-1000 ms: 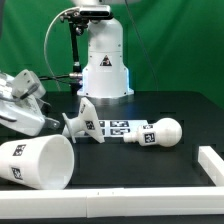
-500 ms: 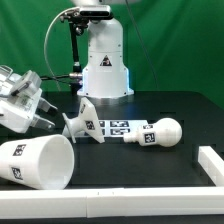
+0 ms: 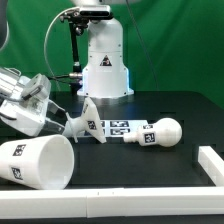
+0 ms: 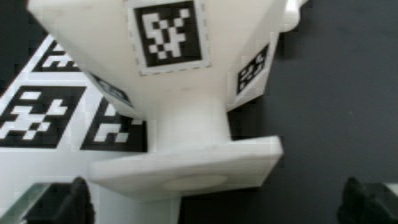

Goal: Assemble lamp

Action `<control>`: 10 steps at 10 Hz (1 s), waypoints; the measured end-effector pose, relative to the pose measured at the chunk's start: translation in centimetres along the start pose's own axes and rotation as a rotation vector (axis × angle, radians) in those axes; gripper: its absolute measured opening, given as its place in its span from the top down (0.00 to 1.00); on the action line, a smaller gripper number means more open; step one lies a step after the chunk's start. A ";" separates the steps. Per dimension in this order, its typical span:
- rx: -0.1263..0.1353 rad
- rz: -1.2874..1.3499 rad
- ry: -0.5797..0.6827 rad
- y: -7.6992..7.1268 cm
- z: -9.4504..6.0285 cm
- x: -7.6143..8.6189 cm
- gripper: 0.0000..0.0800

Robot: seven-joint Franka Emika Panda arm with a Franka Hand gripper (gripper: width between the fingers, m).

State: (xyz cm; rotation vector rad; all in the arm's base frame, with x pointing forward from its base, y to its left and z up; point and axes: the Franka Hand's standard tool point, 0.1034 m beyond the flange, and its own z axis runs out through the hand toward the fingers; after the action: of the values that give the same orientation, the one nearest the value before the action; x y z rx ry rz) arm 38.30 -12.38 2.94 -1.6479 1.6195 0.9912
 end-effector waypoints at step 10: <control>-0.030 -0.024 -0.025 0.6 2.2 -0.4 0.13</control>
Offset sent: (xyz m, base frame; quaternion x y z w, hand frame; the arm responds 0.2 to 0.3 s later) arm -0.0233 0.0068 -0.0028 -0.0286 0.0045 -0.0157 0.9995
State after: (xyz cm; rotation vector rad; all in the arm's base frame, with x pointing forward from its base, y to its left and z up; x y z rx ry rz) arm 37.47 -10.34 2.21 -1.6639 1.5722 1.0249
